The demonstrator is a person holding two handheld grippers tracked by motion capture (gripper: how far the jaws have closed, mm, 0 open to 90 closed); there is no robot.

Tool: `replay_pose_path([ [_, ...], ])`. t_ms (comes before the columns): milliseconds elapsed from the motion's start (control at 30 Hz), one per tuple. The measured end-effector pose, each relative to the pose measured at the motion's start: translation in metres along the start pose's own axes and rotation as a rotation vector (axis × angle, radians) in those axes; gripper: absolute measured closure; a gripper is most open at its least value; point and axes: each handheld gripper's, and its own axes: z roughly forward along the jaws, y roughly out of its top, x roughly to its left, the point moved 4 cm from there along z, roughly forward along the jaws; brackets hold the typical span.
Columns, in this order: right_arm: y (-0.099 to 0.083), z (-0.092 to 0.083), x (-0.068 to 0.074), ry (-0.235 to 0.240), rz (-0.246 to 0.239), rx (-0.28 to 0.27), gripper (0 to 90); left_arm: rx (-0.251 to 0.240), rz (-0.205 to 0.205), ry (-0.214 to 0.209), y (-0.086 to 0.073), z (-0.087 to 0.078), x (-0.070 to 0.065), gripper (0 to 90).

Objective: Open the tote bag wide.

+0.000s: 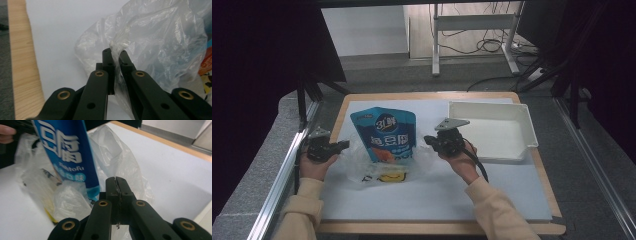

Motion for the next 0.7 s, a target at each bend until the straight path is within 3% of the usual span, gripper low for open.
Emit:
replay_pose_path([
  [233, -0.012, 0.021, -0.001, -0.112, -0.015, 0.066, 88.8, 0.024, -0.009, 0.009, -0.009, 0.004, 0.001, 88.0],
  [333, -0.021, 0.029, 0.0, -0.135, -0.007, 0.083, 88.8, 0.038, -0.012, 0.006, -0.012, 0.007, 0.0, 88.0],
  [500, -0.042, 0.043, 0.003, -0.15, 0.01, 0.123, 88.8, 0.065, -0.013, -0.005, -0.017, 0.015, -0.004, 88.0],
  [700, -0.057, 0.052, -0.003, -0.153, 0.053, 0.147, 88.7, 0.095, -0.011, 0.002, -0.027, 0.024, -0.006, 88.1],
])
